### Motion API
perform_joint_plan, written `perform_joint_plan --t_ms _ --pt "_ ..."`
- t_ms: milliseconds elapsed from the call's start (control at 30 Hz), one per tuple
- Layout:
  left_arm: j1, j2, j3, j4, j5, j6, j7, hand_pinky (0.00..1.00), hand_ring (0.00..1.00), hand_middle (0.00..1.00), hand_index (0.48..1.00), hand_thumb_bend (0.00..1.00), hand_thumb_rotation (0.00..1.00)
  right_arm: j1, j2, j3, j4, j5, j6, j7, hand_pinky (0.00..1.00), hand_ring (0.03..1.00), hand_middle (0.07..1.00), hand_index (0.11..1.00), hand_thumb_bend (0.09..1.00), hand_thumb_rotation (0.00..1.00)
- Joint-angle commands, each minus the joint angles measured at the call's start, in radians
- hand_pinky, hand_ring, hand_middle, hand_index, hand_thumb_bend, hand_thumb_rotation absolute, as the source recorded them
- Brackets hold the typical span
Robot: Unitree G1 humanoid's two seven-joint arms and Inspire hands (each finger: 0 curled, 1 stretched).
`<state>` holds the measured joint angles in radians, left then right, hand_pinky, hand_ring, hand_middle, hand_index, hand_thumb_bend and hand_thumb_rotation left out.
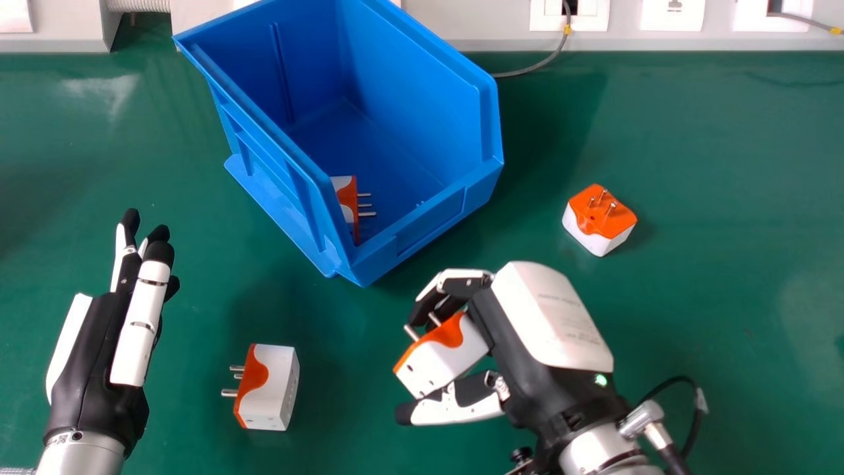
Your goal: Pick all objects and put in blue box
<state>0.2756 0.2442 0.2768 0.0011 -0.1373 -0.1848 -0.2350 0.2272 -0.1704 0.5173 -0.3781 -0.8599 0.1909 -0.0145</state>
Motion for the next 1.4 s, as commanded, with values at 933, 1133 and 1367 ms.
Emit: perform_joint_plan --t_ms 933,1133,1367 --pt "-0.012 0.001 -0.001 -0.016 -0.005 -0.008 0.001 0.96 0.99 1.00 1.000 0.46 1.00 -0.573 0.040 -0.190 0.264 0.038 -0.119 -0.124 0.29 0.420 0.520 0.565 0.483 0.00" --pt "-0.010 -0.002 -0.002 -0.008 -0.005 -0.017 0.001 0.96 0.99 1.00 1.000 0.46 1.00 -0.800 0.078 -0.186 0.570 0.066 -0.164 -0.227 0.30 0.429 0.533 0.556 0.485 0.00" --pt "0.014 -0.010 -0.006 -0.029 -0.009 -0.025 0.001 0.96 0.99 1.00 1.000 0.46 1.00 -1.053 0.136 -0.175 0.934 0.124 -0.203 -0.300 0.29 0.423 0.532 0.563 0.483 0.00"
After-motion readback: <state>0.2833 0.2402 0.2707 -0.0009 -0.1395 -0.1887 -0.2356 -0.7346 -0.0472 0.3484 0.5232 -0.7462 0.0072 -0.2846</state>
